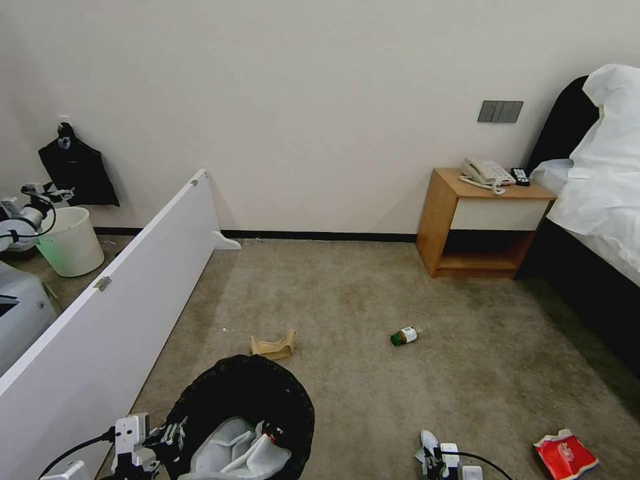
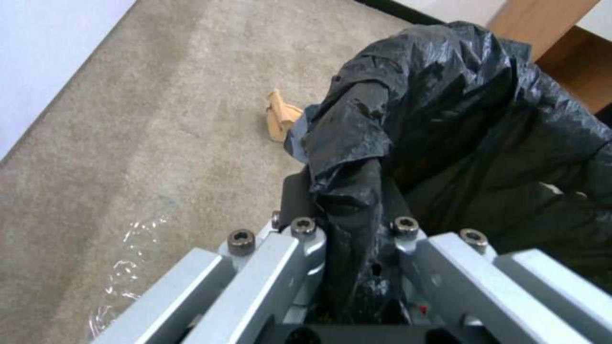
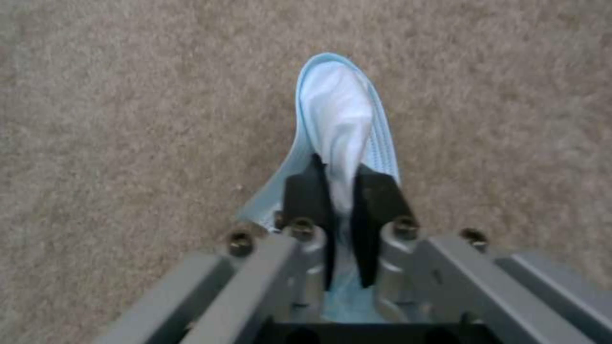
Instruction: Pick up the trash bin, then pick up the garbage from the floor and place it into the trash bin.
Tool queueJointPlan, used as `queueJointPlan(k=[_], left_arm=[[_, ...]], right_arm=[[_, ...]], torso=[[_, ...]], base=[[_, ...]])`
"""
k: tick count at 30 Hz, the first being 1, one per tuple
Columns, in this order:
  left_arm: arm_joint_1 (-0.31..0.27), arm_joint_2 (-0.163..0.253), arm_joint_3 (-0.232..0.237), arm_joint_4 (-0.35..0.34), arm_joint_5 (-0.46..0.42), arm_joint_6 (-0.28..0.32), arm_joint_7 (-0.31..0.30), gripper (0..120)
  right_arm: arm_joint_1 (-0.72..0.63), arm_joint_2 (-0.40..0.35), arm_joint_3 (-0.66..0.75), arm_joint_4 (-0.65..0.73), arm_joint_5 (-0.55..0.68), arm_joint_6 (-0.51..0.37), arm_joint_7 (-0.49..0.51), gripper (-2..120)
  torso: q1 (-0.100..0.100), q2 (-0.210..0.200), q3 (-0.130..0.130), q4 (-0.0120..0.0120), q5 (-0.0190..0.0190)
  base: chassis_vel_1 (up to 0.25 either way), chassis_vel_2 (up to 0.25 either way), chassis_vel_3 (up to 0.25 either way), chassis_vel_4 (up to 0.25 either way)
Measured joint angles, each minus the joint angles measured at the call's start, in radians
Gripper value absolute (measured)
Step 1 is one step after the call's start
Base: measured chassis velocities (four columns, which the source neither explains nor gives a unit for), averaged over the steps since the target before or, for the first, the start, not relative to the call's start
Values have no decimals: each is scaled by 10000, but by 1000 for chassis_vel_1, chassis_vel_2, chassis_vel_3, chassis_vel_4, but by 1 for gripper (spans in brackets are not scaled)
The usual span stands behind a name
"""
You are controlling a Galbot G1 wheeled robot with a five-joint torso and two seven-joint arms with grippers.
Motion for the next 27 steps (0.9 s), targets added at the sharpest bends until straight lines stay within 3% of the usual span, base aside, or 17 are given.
queueJointPlan(k=[3,11,15,18,23,26,27], left_arm=[[-19,6,2,-56,-56,169,-13,4],[-60,62,-16,-232,-128,540,-42,4],[-113,74,-49,-216,-86,874,-117,4],[-117,74,-30,-186,-88,948,-129,4],[-262,144,152,-122,-141,991,-195,4],[-285,160,169,-119,-144,990,-206,4],[-321,207,203,-117,-150,991,-229,4]], right_arm=[[-113,-64,51,188,-3,18,-38,0],[-470,-230,214,893,35,72,-67,0],[-860,-269,667,1994,73,1317,-438,0],[-977,-291,728,2416,311,1674,-561,0],[-1253,-687,641,3999,1505,3057,-1303,0],[-1265,-765,580,4227,1776,3173,-1418,0],[-1313,-993,323,4840,2519,3345,-1714,0]], torso=[[-1,-1,0,1,0],[-1,-1,0,1,1],[-1,0,0,0,-1],[-1,0,0,0,-2],[-1,0,0,-1,0],[-2,0,0,0,-1],[-1,-1,0,-4,2]], base=[[0,0,0,0],[0,0,0,0],[0,0,0,0],[0,0,0,0],[0,0,0,0],[0,0,0,0],[0,0,0,0]])
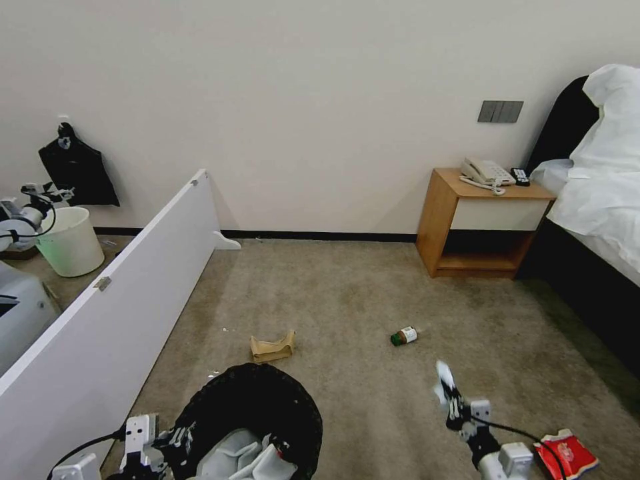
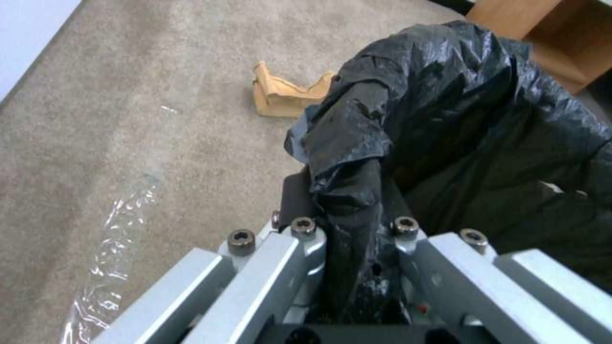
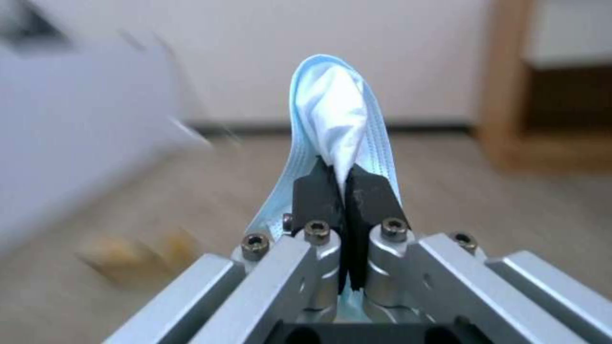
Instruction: Pick up the trash bin, then pick up the garbage from the floor and place it into the trash bin.
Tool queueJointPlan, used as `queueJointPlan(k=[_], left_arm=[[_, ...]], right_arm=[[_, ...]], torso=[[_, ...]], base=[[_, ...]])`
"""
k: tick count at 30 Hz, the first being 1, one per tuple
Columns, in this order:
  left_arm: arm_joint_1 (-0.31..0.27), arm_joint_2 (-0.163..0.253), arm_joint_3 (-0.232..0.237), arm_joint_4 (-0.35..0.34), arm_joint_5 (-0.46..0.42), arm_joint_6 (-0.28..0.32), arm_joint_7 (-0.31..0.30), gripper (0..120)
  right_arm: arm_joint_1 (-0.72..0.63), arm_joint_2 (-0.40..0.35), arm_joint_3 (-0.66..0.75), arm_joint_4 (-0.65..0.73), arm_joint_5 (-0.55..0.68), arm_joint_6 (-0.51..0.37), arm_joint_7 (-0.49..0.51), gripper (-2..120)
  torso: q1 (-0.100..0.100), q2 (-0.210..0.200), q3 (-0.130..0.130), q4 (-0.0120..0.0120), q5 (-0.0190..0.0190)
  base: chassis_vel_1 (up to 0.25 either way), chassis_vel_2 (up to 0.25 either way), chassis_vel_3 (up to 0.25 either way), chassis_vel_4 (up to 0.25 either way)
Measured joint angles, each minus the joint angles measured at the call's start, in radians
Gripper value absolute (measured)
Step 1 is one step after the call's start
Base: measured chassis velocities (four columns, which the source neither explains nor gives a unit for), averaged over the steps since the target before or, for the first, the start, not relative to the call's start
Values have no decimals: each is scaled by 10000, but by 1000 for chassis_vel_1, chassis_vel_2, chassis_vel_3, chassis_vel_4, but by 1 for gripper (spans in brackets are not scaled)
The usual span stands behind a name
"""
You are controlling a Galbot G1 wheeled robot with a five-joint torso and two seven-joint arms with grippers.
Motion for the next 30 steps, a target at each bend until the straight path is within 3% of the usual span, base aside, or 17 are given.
queueJointPlan(k=[2,6,8,11,20,24,30], left_arm=[[-31,50,31,2,-2,0,-13,4],[-36,37,46,-16,-4,0,-12,4],[-13,13,64,-73,-4,0,-4,4],[-3,-12,78,-119,-1,1,-7,4],[-90,-127,160,-202,9,47,-54,4],[-156,-201,219,-186,39,54,-67,4],[-210,-263,298,-182,58,67,-69,4]], right_arm=[[94,-545,-579,1085,1127,196,-608,0],[384,-1173,-1149,1992,1929,266,-1308,0],[668,-2049,-1819,2886,2891,263,-2117,0],[959,-2707,-2499,3449,3609,191,-2821,0],[2255,-3669,-4194,3301,5060,-42,-5520,0],[2830,-3981,-4939,2900,5141,-105,-6216,0],[3572,-4127,-5722,2471,5210,-157,-6490,0]], torso=[[-1,0,0,5,-4],[0,0,0,8,-1],[0,0,0,9,-4],[0,1,-1,5,-4],[0,0,0,5,-1],[0,0,0,3,-1],[0,0,0,6,-2]], base=[[0,0,0,0],[0,0,0,0],[0,0,0,0],[0,0,0,0],[0,0,0,0],[0,0,0,0],[0,0,0,0]])
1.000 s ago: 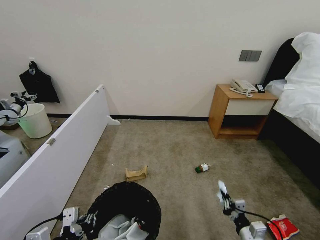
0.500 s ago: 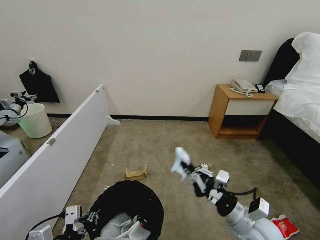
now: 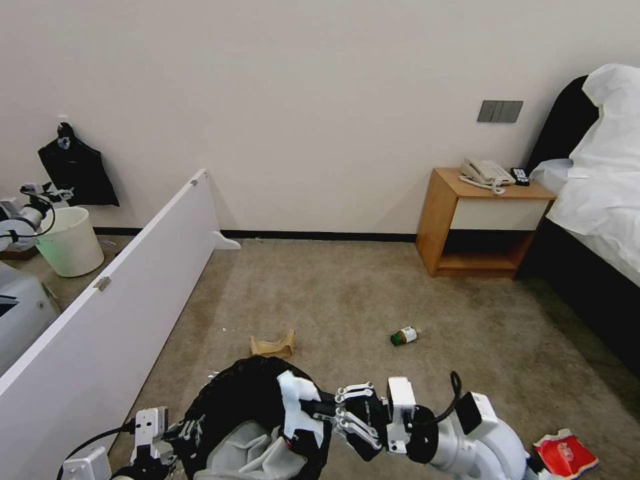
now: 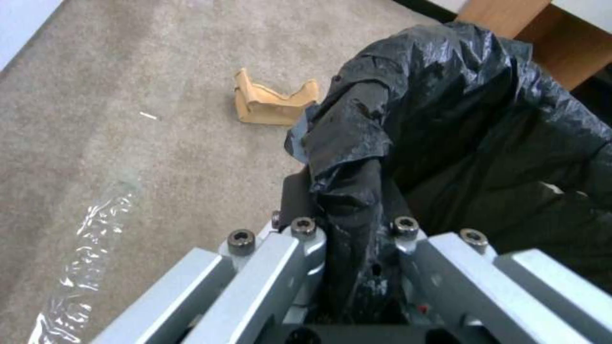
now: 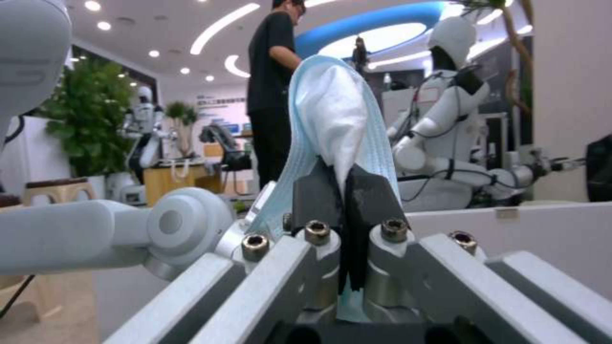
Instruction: Pick up the trash bin, then pick up the garbage from the floor and place it into the trash bin.
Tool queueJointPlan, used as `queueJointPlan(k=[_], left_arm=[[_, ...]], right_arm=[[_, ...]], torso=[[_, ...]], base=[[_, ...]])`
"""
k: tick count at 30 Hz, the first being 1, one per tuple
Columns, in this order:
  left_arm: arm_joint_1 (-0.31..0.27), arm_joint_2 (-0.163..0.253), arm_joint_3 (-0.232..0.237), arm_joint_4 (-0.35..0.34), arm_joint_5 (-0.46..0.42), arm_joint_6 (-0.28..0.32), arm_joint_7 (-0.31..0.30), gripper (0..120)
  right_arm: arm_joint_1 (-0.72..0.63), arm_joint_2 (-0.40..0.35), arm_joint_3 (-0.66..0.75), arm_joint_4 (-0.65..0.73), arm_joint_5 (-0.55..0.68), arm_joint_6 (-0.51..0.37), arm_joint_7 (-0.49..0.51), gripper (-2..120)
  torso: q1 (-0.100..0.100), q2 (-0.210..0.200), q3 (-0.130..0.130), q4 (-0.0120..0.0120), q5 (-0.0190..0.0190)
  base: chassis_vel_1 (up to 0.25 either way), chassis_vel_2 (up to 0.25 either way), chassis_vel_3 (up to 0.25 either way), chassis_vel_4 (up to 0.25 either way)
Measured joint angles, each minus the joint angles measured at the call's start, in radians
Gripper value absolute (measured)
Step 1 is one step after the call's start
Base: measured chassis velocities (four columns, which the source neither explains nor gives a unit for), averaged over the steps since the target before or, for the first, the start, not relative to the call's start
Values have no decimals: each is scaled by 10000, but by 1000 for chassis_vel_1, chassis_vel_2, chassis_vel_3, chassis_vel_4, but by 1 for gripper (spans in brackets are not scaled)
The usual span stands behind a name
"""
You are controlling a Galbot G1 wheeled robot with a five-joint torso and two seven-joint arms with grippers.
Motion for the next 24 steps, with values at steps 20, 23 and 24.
queueJointPlan(k=[20,23,24], left_arm=[[-282,176,96,41,-120,38,7,4],[-366,233,119,75,-158,37,15,4],[-373,241,134,75,-173,38,17,4]], right_arm=[[1879,485,-1822,-1609,-537,101,149,20],[1779,476,-1748,-1660,-642,140,167,31],[1770,475,-1736,-1672,-645,149,173,35]], torso=[[1,0,0,-2,0],[0,0,0,-2,0],[1,0,0,-2,0]], base=[[0,0,0,0],[0,0,0,0],[0,0,0,0]])
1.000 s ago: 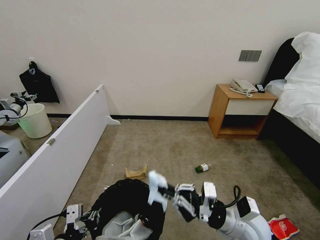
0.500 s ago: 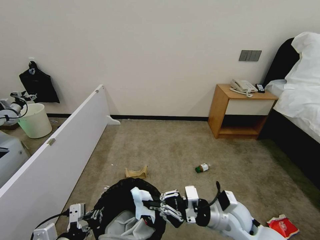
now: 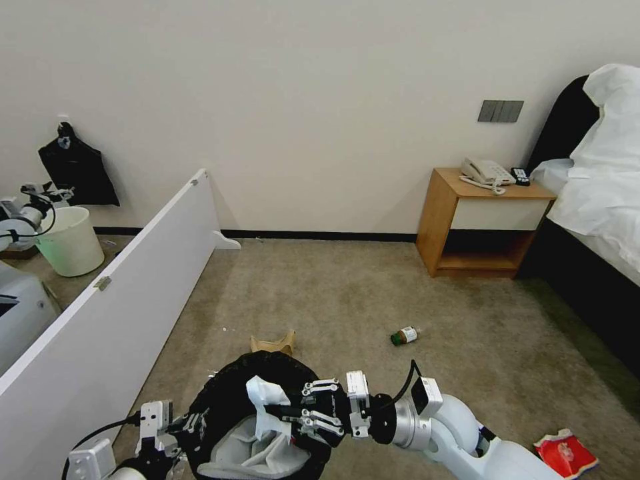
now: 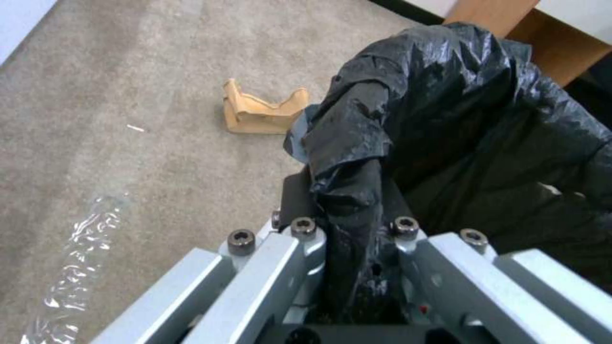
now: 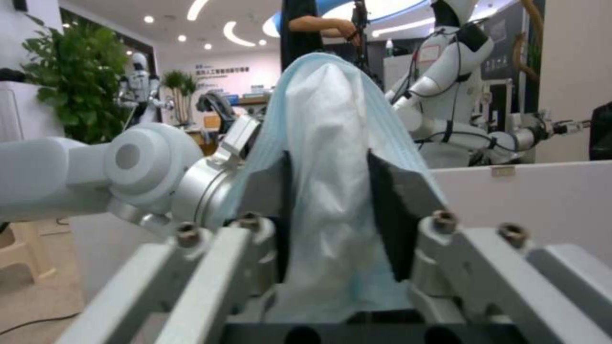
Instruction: Pick up the trash bin, then pick up the garbage from the floor and place it into the trash bin.
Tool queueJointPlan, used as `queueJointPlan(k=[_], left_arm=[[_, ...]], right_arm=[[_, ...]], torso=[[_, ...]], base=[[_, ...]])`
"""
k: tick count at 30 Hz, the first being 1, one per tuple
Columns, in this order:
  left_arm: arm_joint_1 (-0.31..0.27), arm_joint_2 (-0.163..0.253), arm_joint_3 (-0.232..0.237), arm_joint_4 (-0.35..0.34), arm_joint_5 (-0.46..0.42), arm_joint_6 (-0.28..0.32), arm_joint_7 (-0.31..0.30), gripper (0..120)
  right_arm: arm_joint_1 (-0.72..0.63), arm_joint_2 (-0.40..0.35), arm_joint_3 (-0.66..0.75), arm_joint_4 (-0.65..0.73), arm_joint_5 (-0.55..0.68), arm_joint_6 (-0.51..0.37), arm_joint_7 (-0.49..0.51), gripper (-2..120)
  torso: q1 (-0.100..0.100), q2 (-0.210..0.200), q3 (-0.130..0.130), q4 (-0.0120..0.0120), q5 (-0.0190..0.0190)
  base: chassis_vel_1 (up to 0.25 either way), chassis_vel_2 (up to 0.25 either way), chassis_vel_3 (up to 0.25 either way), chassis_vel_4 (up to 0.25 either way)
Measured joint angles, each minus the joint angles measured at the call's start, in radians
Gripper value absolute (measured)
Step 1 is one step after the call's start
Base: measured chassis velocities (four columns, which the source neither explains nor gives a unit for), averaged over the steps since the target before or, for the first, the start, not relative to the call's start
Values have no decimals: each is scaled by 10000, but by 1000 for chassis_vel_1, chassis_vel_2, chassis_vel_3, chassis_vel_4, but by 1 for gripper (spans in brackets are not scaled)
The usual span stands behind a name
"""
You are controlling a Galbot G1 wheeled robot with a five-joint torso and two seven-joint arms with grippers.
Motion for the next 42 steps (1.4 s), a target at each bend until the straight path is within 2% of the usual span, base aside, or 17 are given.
queueJointPlan(k=[3,6,7,9,13,14,16,18,36,42], left_arm=[[-8,17,21,0,-24,2,3,4],[-10,77,24,-16,-126,19,2,4],[-10,77,24,-16,-126,19,2,4],[-5,111,13,-41,-191,31,-1,4],[10,131,13,-54,-242,40,-12,4],[13,132,15,-55,-253,41,-13,4],[15,132,18,-56,-259,41,-13,4],[29,132,25,-59,-267,42,-14,4],[61,87,25,-135,-340,46,-23,4],[20,205,14,-152,-376,59,-12,4]], right_arm=[[-4,2,7,-21,-5,14,1,41],[-13,3,40,-49,-30,45,-4,58],[-13,3,40,-49,-30,45,-4,58],[-15,-4,60,-50,-33,54,-4,70],[-14,-21,80,-50,-33,57,-2,78],[-20,-35,101,-49,-33,58,-2,85],[-35,-48,122,-50,-32,59,-1,88],[-72,-78,166,-49,-32,64,-2,98],[-175,-372,526,-33,66,105,-118,100],[-694,-293,1602,-39,70,183,-53,100]], torso=[[0,0,0,1,0],[0,0,0,1,0],[0,0,0,1,0],[0,1,0,1,0],[0,0,0,2,1],[0,0,0,2,0],[0,0,0,2,0],[0,0,0,1,0],[-1,0,0,2,0],[-1,0,0,5,0]], base=[[0,0,0,0],[0,0,0,0],[0,0,0,0],[0,0,0,0],[0,0,0,0],[0,0,0,0],[0,0,0,0],[0,0,0,0],[0,0,0,0],[0,0,0,0]])
